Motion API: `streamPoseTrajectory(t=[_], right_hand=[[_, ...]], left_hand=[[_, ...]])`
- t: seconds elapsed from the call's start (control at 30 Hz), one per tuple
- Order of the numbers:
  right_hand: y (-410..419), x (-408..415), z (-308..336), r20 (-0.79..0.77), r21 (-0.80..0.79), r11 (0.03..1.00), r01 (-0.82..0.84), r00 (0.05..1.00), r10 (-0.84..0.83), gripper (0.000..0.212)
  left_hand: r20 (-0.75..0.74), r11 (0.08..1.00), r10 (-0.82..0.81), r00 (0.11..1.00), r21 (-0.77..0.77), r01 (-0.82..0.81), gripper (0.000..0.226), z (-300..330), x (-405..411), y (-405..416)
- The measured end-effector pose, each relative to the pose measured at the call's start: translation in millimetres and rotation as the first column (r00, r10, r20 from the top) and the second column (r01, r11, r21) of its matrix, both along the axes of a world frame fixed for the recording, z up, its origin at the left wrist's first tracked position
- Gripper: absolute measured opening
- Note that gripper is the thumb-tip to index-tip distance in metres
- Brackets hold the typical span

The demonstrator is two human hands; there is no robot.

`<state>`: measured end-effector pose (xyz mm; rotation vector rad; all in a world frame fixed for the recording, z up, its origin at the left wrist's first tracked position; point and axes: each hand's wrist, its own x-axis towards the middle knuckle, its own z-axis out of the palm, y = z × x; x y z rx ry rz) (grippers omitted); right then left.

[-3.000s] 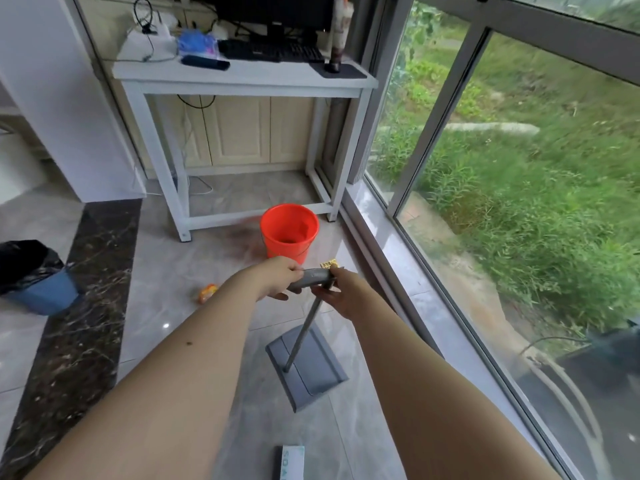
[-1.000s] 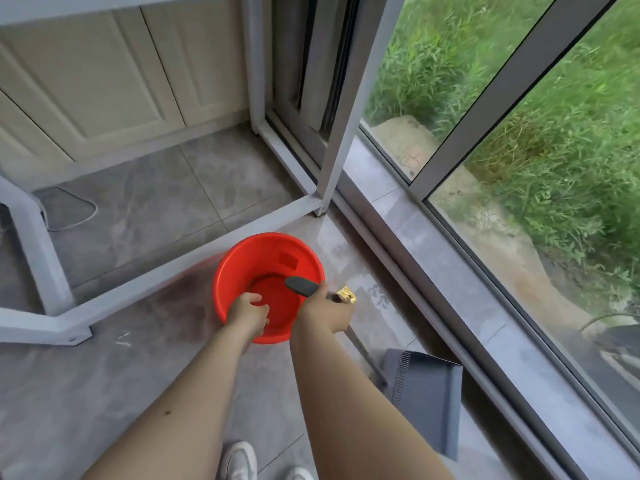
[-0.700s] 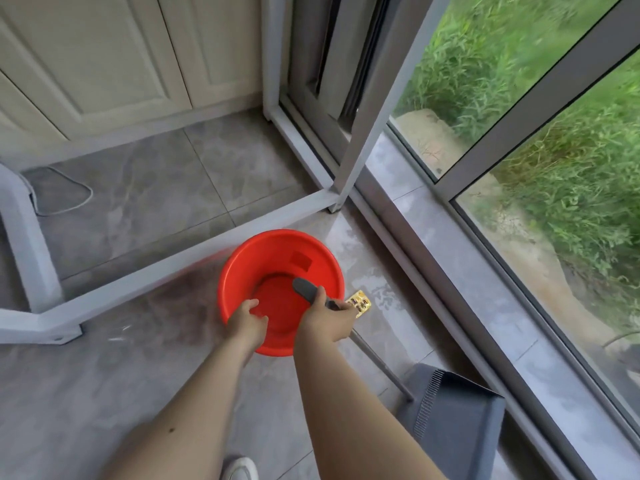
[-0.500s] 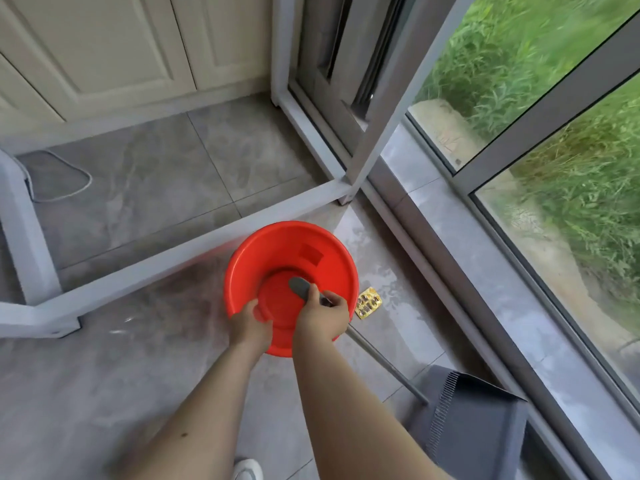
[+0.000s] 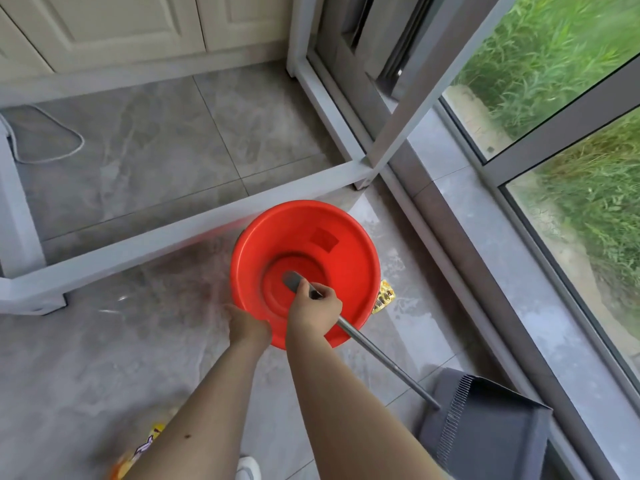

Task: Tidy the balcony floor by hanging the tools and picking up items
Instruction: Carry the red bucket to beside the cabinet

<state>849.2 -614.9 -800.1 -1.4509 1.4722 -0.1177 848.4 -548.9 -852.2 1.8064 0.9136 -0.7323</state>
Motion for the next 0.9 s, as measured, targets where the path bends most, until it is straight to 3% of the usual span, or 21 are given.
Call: streamPoseTrajectory(t=[0.13,0.33,0.5,0.63,0.9], right_hand=[[-4.6,-2.6,-3.7,-0.001,0.007,0.999,-0.038,0.999,0.038,0.017],[-6.2,-4.9,-8.9,-0.010,-0.013,0.997,-0.077,0.997,0.077,0.012],[-7.0,-12.2,-4.5,-0.024,-0.023,0.997,-0.071,0.997,0.070,0.015],[-12.0,-23.7,8.0,-0.025,-0.046,0.995,-0.085,0.996,0.084,0.019],[-19.7,-48.6,47.2,-0.069,-0.028,0.993,-0.114,0.991,0.112,0.018]], left_hand=[[-0.069,0.999,-0.024,0.997,0.032,0.026,0.062,-7.9,4.8,1.4],[-0.209,0.992,0.051,0.977,-0.104,-0.075,0.051,-21.3,8.3,-5.8],[-0.111,0.993,-0.016,0.994,-0.118,0.003,0.037,-14.3,-5.5,-3.5],[-0.141,0.994,-0.009,0.990,-0.112,-0.007,0.034,-0.6,-13.0,-10.4],[-0.059,0.992,-0.079,0.995,-0.104,0.072,0.036,38.7,-35.9,-24.8]])
